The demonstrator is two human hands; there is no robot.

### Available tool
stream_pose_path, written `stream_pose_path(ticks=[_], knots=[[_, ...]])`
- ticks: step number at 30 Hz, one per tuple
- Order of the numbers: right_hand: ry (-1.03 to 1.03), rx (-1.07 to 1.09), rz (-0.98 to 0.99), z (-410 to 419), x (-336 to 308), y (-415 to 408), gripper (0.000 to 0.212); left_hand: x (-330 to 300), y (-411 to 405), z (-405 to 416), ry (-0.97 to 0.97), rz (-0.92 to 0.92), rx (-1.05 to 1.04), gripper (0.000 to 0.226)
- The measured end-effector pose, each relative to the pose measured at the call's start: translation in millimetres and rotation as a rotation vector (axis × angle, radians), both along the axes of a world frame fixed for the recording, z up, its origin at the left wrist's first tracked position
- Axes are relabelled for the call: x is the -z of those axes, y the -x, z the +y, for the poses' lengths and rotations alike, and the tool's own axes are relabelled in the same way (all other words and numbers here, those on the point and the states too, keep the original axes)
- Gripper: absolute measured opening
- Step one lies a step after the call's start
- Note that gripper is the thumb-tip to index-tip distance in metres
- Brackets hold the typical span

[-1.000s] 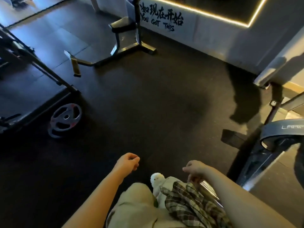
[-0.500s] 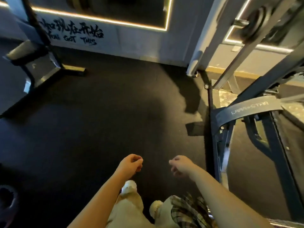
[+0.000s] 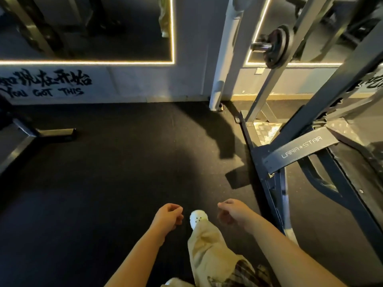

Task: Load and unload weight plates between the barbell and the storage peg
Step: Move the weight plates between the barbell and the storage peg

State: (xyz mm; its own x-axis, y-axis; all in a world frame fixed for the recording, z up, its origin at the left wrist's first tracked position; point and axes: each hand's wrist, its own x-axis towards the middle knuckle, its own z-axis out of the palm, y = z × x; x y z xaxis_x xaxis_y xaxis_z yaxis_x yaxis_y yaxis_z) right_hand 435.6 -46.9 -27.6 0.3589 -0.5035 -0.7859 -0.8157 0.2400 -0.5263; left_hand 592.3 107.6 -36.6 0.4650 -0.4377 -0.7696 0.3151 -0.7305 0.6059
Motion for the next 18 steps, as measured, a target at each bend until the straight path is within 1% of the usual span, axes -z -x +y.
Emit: stream_pose_path(ticks=[2,4,7,9,12,14,18], knots=[[-0.049,0.072,0.015,-29.3,16.5,-10.1,0.019,3.1,-17.4,-26.0,-0.012,-0.004,0.005,0.004],[-0.053,0.094,0.025,-71.3,34.1,-30.0,0.019,8.9,-43.6,-61.6,-0.021,-0.041,0.011,0.004],[-0.032,0.108,0.011,-130.0,35.4,-63.3,0.018,3.4,-82.2,-108.0,-0.045,-0.07,0.024,0.009],[-0.034,0.088,-0.017,-171.4,24.0,-85.0,0.018,-5.0,-107.3,-145.0,-0.046,-0.096,0.054,0.011],[-0.027,0.085,-0.095,-240.3,2.6,-117.1,0.02,-15.6,-137.0,-212.5,0.013,-0.131,0.083,0.012],[-0.026,0.134,-0.111,-276.0,-11.6,-133.0,0.022,-20.8,-149.2,-251.4,0.042,-0.103,0.108,0.011],[-0.127,0.244,-0.137,-327.6,-21.3,-157.7,0.022,-24.1,-170.2,-320.3,0.07,-0.036,0.189,0.009]])
